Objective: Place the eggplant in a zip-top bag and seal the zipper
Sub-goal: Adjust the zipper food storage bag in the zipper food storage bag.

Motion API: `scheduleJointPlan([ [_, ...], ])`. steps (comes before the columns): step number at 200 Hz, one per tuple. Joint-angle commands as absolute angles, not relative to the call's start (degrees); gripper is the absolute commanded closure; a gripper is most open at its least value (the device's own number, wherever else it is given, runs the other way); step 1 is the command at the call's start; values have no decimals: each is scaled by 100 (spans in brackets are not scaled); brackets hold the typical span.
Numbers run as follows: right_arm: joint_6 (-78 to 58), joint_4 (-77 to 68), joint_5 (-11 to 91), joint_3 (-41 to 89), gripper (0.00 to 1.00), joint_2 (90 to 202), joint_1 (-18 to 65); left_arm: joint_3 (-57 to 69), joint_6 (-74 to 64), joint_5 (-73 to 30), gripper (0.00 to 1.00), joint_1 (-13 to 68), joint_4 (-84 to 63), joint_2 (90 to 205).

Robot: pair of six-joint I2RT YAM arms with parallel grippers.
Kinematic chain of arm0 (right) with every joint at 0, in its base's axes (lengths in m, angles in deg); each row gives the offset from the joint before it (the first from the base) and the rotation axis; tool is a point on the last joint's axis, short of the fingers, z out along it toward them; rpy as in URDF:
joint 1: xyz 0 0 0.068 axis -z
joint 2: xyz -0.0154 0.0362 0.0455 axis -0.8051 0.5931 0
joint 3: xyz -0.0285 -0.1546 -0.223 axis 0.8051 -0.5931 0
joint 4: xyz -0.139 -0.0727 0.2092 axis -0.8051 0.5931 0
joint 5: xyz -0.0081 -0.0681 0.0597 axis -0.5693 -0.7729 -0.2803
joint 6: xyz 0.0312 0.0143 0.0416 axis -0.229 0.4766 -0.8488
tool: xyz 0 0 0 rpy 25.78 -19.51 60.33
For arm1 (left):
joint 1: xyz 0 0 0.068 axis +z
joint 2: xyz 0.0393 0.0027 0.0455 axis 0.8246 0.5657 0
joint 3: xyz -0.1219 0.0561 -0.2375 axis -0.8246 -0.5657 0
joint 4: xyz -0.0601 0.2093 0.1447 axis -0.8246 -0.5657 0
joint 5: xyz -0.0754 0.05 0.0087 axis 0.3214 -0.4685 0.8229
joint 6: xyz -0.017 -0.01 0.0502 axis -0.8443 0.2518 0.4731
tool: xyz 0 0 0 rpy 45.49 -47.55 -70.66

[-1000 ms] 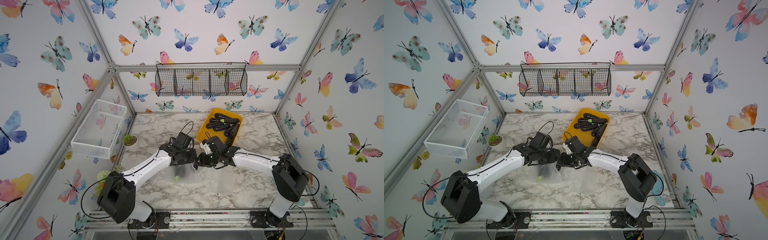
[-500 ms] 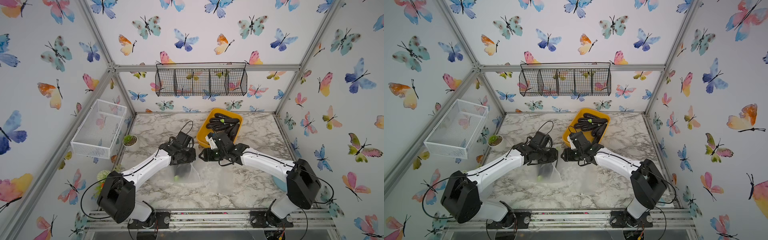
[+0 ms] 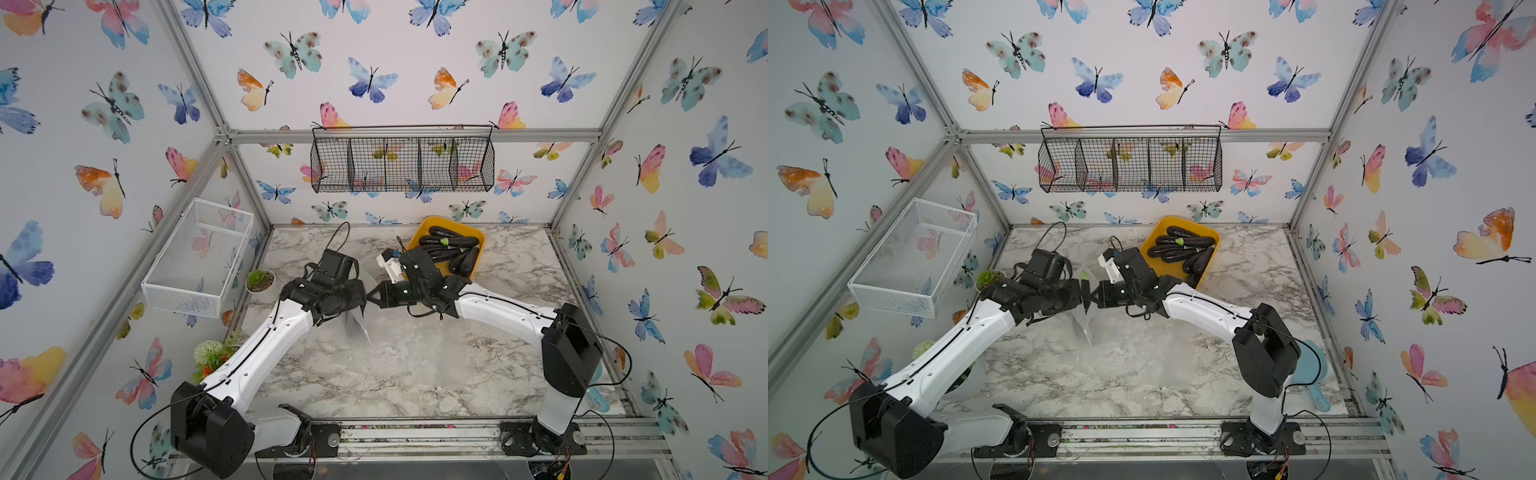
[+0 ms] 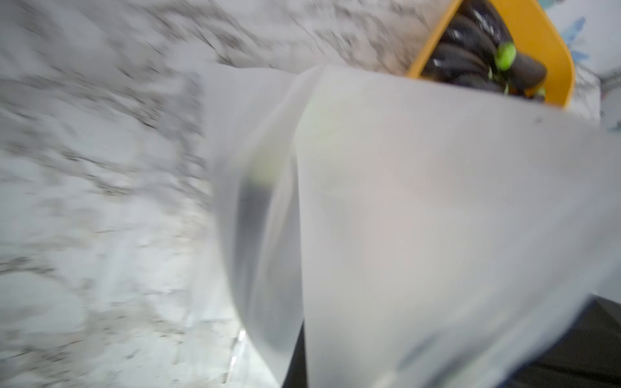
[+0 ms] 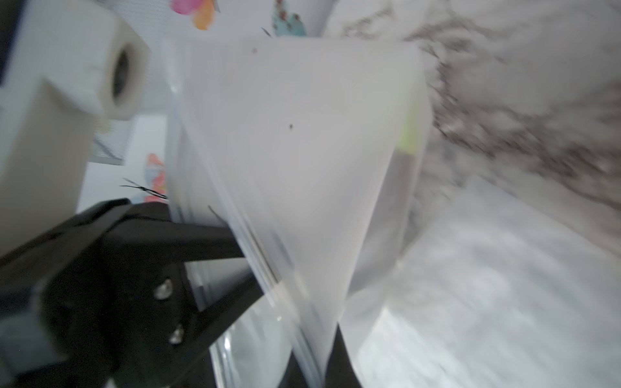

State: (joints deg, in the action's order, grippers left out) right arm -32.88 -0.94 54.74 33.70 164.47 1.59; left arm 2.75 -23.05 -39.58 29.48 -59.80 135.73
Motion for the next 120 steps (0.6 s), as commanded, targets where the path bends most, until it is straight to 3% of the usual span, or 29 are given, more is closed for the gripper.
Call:
scheduleJointPlan([
  [1,-3544,-736,6687,4065,96,16998,-35,1358,-2040,-5550,100,2944,-7159,13160],
  [36,-3738,-1147,6803,4202,96,16975,-44,2460,-1739,-6002,100,2824,-7748,13197],
  [68,-3873,-1325,6760,3416,96,16786,223,2186,-1910,-5778,100,2232,-7571,13619],
  [103,-3611,-900,6433,2247,94,16402,726,954,-2023,-4444,100,2215,-6378,14179],
  [120,-3173,-198,6099,2072,87,16385,840,669,-2099,-3913,100,2223,-6097,14638],
])
